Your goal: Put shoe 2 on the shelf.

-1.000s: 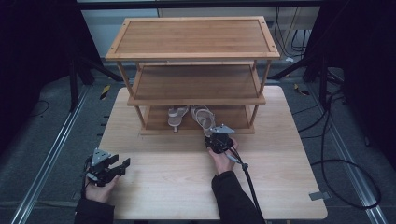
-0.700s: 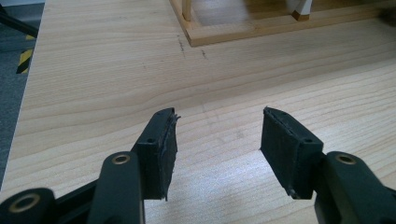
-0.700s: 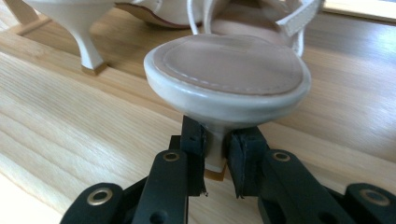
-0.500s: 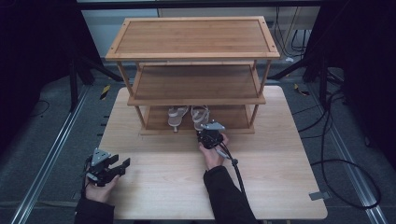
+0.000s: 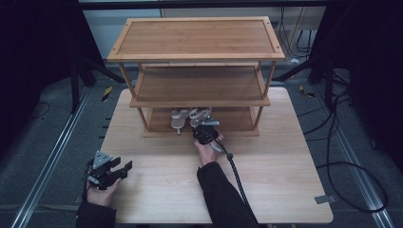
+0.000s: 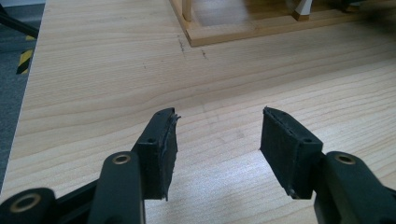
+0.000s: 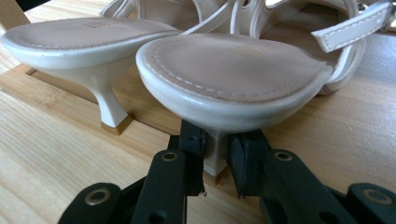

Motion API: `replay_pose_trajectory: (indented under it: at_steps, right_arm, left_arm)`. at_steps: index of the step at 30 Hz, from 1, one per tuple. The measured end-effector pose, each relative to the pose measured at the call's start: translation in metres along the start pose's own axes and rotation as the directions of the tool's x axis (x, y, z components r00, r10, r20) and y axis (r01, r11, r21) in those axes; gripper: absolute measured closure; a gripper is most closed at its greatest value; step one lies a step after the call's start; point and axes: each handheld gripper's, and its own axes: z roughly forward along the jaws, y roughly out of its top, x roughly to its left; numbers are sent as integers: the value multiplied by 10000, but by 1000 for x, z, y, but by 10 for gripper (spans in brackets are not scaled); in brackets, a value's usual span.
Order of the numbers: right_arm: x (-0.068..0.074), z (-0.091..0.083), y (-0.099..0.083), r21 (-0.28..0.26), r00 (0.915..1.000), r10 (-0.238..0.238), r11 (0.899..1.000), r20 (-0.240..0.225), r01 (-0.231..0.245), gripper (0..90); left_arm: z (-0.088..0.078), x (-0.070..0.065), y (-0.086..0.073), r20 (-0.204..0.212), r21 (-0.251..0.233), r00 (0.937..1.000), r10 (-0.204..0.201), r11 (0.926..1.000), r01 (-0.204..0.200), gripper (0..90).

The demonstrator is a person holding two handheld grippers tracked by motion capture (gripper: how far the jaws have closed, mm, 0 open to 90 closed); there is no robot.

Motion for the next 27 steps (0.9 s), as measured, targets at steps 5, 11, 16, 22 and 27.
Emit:
replay_pose_trajectory:
  at_steps: [5,11,16,22,27]
  right_arm:
    - [4,2,2,299,10000,-6,9996,-32,7,758]
    - [2,-3,0,303,9991,-410,9987,121,406,568]
    - [1,-32,-5,253,9983,-556,9981,-174,560,408]
    - [-22,-78,-14,348,9981,-570,9977,-236,578,318]
    - [-53,-117,-26,517,9977,-681,9963,-71,683,280]
  left_arm:
    - [0,0,0,11,13,10000,36,10000,-36,447]
    - [1,0,0,52,11,10000,-8,10000,8,447]
    - [0,0,0,21,-8,10000,8,10000,-8,444]
    - [1,-1,0,0,81,10000,45,10000,-45,432]
    - [3,0,-1,12,211,10000,29,9998,-29,403]
